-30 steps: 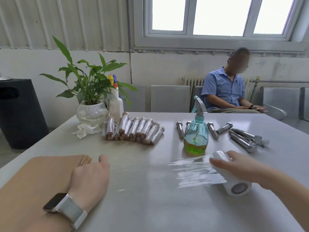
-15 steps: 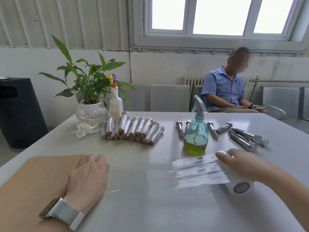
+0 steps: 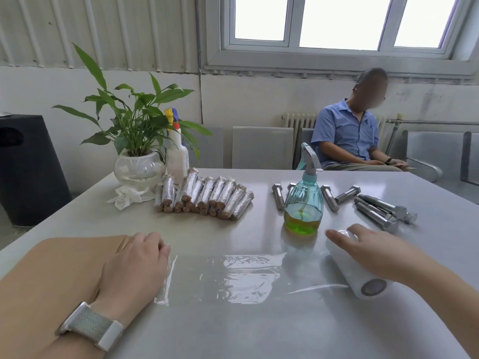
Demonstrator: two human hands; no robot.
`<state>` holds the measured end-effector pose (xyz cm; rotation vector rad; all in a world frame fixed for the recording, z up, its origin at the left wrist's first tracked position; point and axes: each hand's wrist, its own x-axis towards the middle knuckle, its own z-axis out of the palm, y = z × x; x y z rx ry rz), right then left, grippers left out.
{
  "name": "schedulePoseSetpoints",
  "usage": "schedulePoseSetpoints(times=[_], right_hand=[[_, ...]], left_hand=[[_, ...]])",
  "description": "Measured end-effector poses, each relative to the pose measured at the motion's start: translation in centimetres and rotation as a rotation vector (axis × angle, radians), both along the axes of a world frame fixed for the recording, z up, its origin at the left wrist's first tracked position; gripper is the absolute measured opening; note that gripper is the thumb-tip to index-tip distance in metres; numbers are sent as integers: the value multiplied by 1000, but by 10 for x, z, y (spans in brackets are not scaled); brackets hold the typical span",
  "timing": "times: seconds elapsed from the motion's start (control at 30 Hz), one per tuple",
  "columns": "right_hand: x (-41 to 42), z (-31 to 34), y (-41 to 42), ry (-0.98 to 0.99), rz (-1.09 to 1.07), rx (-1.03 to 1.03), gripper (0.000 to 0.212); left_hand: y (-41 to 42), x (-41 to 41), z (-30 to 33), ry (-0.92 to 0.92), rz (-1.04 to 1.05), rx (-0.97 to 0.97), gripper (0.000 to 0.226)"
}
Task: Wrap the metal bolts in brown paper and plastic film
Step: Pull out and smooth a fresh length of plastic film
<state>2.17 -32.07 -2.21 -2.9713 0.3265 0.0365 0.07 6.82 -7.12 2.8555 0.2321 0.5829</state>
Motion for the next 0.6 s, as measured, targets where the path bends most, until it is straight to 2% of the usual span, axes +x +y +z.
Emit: schedulePoseSetpoints(times=[0.13,0.2,0.43,0.6], right_hand=[[0,-1,6,-29,12,-106,88],[0,-2,8,-39,21,-139,86],[-3,0,14,-41,17,-197,81],[-6,2,17,-36,6,-201,81]], left_hand=[[0,0,2,-73,-118,-130,7],[1,0,2,-103,-215,-149,12],[5,0,9,-98,-369,94,35],[4,1,6,-146,-347,96,25]])
